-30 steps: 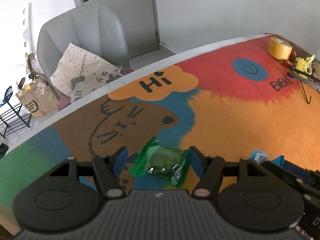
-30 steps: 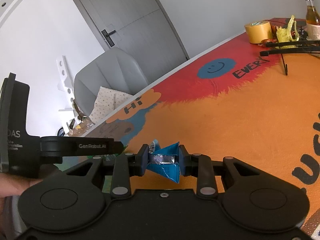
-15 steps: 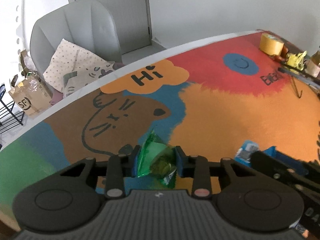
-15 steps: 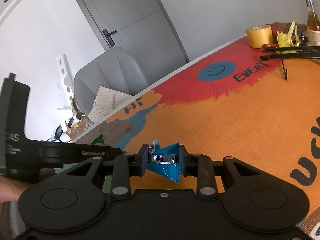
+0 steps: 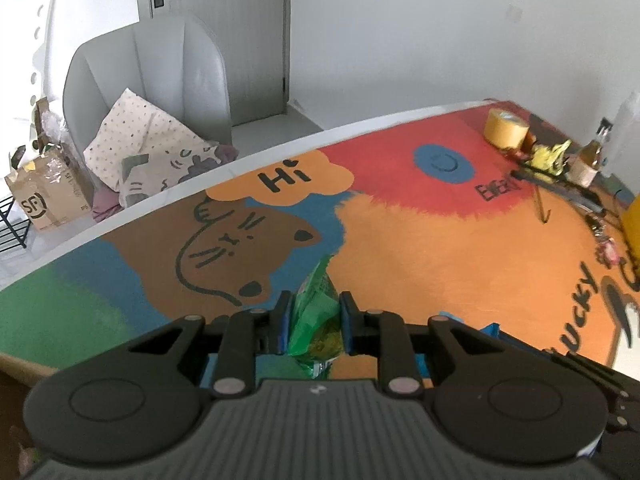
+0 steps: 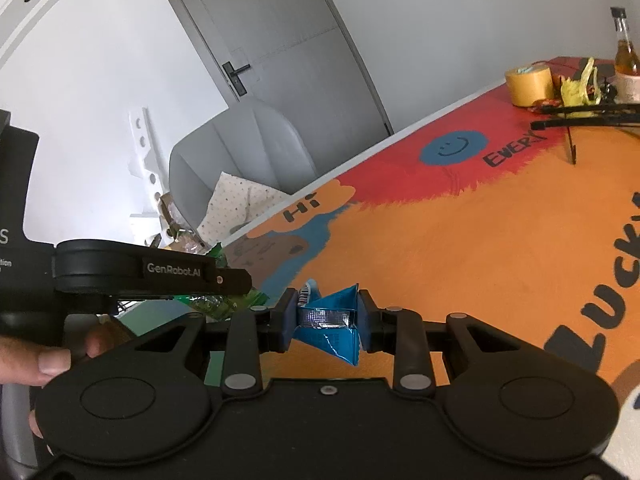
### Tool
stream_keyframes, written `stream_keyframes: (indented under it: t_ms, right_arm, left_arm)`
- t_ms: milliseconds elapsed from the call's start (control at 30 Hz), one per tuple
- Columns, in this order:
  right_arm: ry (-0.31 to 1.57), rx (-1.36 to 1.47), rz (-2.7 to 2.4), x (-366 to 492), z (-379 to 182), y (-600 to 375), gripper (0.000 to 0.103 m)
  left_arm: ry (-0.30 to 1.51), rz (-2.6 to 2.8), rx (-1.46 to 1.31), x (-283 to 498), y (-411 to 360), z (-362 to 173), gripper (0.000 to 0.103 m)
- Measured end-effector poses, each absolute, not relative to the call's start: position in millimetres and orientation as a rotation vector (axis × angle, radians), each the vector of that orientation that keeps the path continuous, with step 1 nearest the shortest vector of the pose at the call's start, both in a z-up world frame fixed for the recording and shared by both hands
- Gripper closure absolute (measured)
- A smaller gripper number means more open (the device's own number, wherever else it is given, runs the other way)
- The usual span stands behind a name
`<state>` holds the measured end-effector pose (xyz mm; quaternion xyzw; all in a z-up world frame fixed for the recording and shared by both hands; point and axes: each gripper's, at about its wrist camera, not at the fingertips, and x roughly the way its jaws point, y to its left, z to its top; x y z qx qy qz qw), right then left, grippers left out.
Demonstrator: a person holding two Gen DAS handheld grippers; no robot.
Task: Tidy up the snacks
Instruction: 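Carry both packets over the box and open both tools to release them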
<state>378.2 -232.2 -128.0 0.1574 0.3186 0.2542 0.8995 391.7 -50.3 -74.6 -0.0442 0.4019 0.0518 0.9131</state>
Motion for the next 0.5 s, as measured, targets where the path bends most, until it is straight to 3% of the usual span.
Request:
stream_keyframes:
  t_ms: [500]
  right_arm:
    - [0.613,0.301,0.542,341.7,-99.1,-220.7,0.074]
  left_arm:
    - [0.711,0.112,-0.150,334.6,-32.5,-29.9,0.081]
